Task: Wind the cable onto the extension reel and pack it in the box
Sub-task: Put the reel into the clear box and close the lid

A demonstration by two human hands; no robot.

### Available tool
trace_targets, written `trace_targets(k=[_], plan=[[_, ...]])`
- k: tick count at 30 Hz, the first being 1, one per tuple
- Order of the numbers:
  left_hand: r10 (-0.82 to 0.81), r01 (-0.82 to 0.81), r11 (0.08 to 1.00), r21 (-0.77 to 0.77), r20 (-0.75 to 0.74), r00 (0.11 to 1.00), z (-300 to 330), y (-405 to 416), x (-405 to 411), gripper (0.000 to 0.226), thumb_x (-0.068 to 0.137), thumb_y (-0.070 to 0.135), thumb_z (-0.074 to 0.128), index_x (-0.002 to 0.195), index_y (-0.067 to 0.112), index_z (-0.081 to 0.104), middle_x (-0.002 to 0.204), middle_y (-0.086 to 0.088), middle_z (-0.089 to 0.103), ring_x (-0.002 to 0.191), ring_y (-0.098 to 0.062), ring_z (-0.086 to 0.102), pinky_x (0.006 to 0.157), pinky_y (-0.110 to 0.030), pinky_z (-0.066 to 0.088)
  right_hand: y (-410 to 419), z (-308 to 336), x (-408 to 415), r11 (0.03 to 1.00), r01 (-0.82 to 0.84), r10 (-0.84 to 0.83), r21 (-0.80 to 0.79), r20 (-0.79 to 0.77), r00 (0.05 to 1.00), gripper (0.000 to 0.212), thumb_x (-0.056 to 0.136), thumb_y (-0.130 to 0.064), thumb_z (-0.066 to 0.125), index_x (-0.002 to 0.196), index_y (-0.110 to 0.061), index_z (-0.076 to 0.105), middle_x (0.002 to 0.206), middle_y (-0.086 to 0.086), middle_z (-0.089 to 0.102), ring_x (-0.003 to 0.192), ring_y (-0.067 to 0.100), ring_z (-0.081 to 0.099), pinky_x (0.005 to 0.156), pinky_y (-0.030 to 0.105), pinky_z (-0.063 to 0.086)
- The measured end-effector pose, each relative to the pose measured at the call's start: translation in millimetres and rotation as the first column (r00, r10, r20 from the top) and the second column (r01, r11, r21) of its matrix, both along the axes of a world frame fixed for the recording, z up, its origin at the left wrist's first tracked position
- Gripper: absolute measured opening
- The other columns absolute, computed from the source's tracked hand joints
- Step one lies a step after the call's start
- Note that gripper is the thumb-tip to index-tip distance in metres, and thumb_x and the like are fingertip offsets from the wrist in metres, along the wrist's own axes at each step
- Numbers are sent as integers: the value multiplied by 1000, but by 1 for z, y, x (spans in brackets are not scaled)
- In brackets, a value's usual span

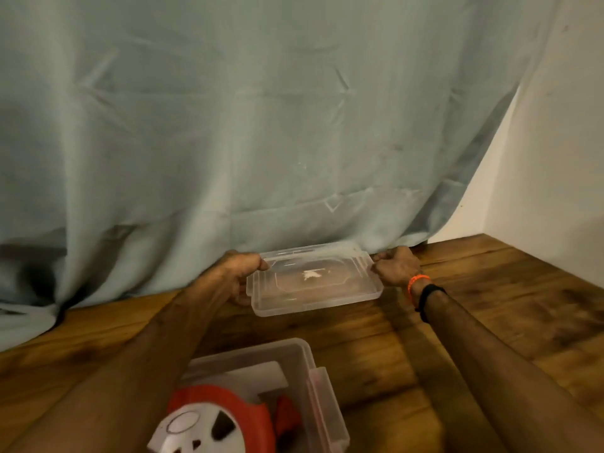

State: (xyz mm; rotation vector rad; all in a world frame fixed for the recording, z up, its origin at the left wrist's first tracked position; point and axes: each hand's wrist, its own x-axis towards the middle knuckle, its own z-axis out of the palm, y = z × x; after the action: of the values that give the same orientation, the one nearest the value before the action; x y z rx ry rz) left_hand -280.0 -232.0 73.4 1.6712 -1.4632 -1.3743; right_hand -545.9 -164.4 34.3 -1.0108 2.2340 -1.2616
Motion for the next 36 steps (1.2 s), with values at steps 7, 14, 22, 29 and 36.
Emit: trace_targets(k=[7,14,22,29,36], plan=[[118,-123,990,-71,-69,991,32,51,82,22,89,2,65,109,5,59,94,-13,61,82,-26,59,56,-40,48,32,32,49,977,-145,163,-155,109,981,12,62,-11,66,68,-4,74,72,12,74,76,32,71,76,49,60],[239,-266,958,-110,-210,948,44,115,160,45,83,-7,68,126,1,55,85,-12,60,68,-21,57,56,-32,47,89,63,126,943,-282,312,-174,174,934,14,67,-4,69,78,5,71,76,16,71,71,28,66,77,53,58],[318,-356,930,-92,-284,904,41,166,197,36,84,-19,58,111,6,60,78,-14,56,62,-22,52,37,-23,49,128,68,162,917,-352,393,-187,266,880,26,69,12,59,93,11,69,80,15,66,73,25,60,63,32,53],[336,-459,852,-253,-409,849,37,180,208,32,74,-18,72,97,5,72,99,-16,75,83,-32,71,71,-45,63,149,70,165,881,-314,433,-354,340,835,30,80,10,64,100,-9,72,94,7,73,84,19,68,71,31,58],[385,-539,785,-305,-441,811,27,194,206,33,85,-15,63,67,13,65,83,-12,68,53,-16,63,50,-28,59,165,61,165,833,-215,438,-510,369,820,23,79,17,61,83,-5,68,77,8,72,71,20,65,56,24,59]])
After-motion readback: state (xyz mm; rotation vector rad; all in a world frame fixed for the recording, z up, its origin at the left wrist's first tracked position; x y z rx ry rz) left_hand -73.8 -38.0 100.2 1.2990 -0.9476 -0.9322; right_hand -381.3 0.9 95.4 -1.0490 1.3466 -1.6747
